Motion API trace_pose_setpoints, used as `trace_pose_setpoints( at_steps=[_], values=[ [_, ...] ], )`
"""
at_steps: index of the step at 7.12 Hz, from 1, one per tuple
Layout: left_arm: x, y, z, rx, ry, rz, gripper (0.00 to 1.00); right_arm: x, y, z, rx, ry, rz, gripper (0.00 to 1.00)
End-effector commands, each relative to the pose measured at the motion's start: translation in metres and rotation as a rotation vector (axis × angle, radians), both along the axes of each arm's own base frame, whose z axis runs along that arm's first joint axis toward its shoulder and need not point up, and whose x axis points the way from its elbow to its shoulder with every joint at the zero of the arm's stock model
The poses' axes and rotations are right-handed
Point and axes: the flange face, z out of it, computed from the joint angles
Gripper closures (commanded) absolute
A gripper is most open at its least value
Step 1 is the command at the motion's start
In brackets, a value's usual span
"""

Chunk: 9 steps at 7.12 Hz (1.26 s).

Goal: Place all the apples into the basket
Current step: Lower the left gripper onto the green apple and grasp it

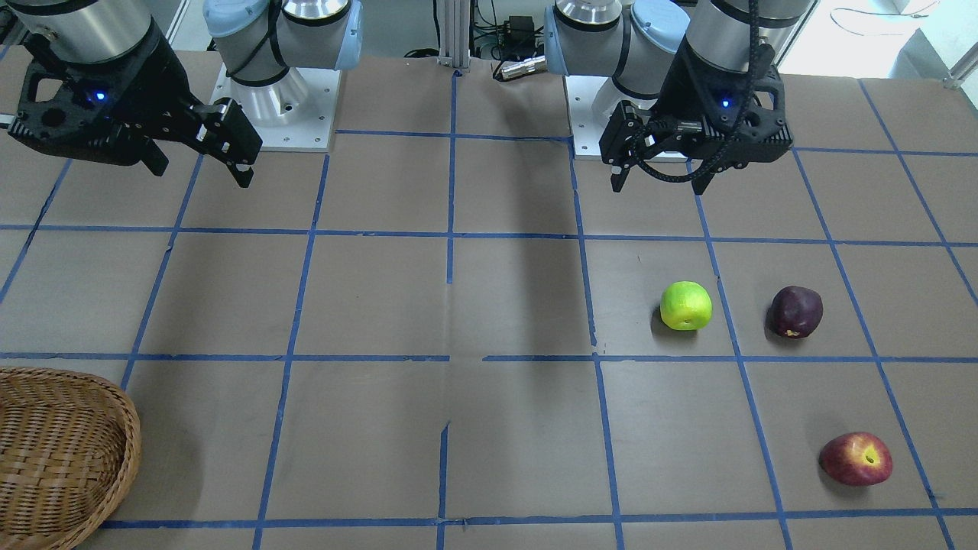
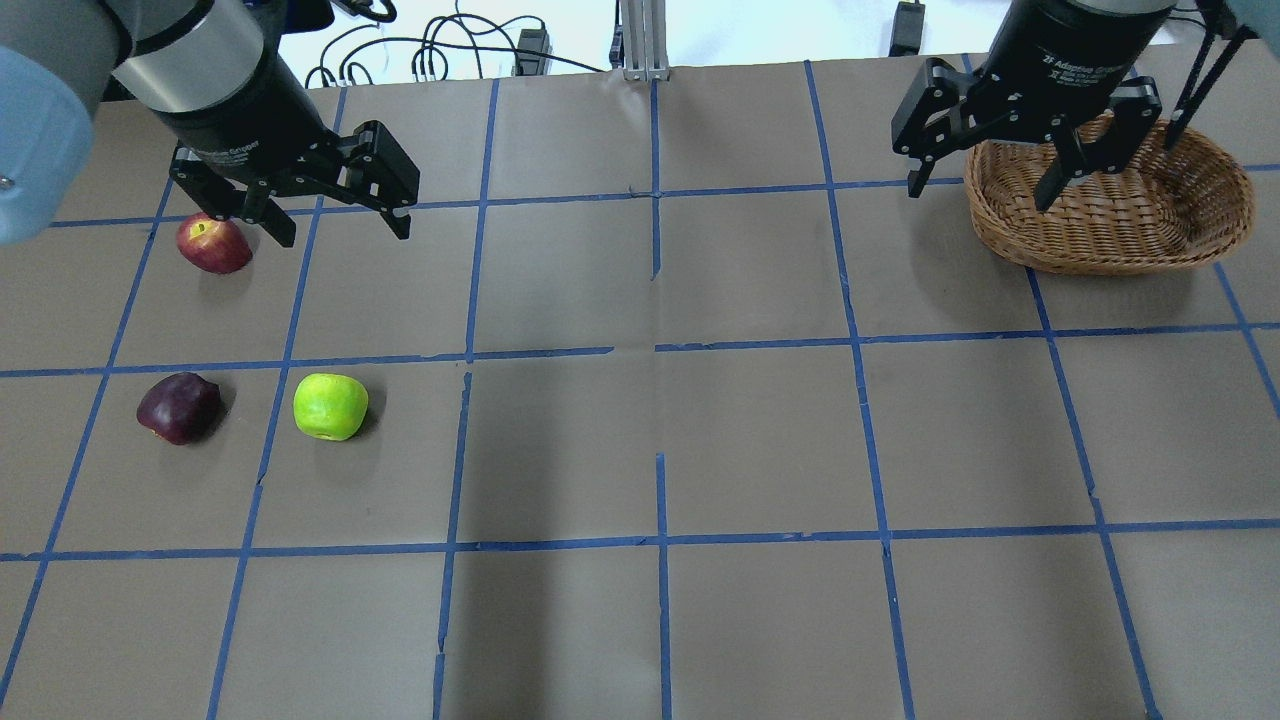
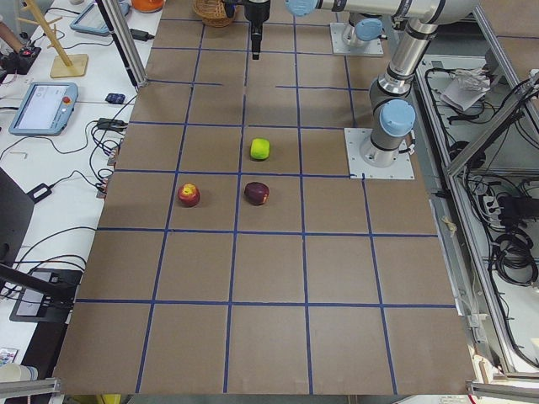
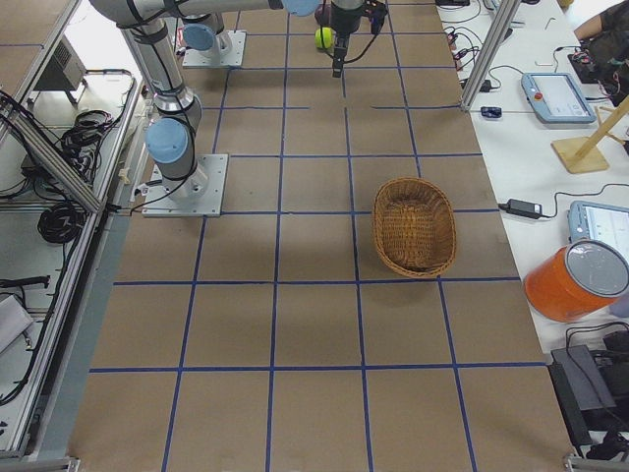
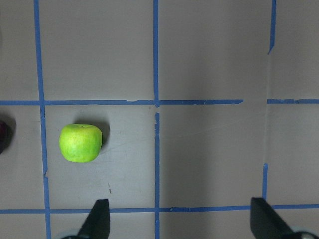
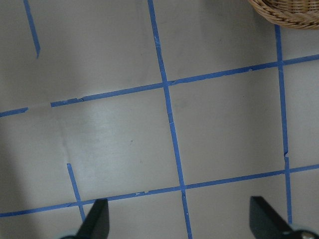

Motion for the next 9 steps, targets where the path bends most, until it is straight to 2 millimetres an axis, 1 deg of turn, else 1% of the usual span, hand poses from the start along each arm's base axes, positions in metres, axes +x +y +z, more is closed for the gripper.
trace_pose_setpoints(
  at_steps=[1, 2, 4, 5, 6, 7, 8, 9],
  values=[
    [-0.001, -0.001, -0.001, -0.001, 0.000, 0.007, 0.00, 0.000, 0.002, 0.003, -0.003, 0.001, -0.010, 0.00],
    [0.000, 0.000, 0.000, -0.002, 0.000, 0.004, 0.00, 0.000, -0.001, -0.002, 0.006, 0.001, -0.010, 0.00],
    [0.000, -0.007, -0.002, -0.026, 0.002, -0.002, 0.00, -0.002, 0.000, 0.000, 0.003, 0.018, -0.011, 0.00],
    [0.007, -0.012, -0.006, -0.017, 0.000, 0.010, 0.00, -0.002, 0.004, 0.001, 0.003, 0.018, -0.011, 0.00],
    [0.040, -0.028, -0.024, 0.020, 0.003, 0.065, 0.00, -0.002, 0.003, 0.000, 0.006, 0.016, -0.011, 0.00],
    [0.069, -0.039, -0.059, 0.066, 0.007, 0.011, 0.00, -0.004, 0.003, -0.001, 0.009, 0.017, -0.012, 0.00],
    [0.088, -0.043, -0.097, 0.049, -0.001, -0.120, 0.00, -0.006, 0.002, 0.000, 0.005, 0.016, -0.017, 0.00],
    [0.113, -0.035, -0.142, 0.060, 0.002, -0.171, 0.00, -0.006, 0.001, 0.002, -0.001, 0.015, -0.017, 0.00]
  ],
)
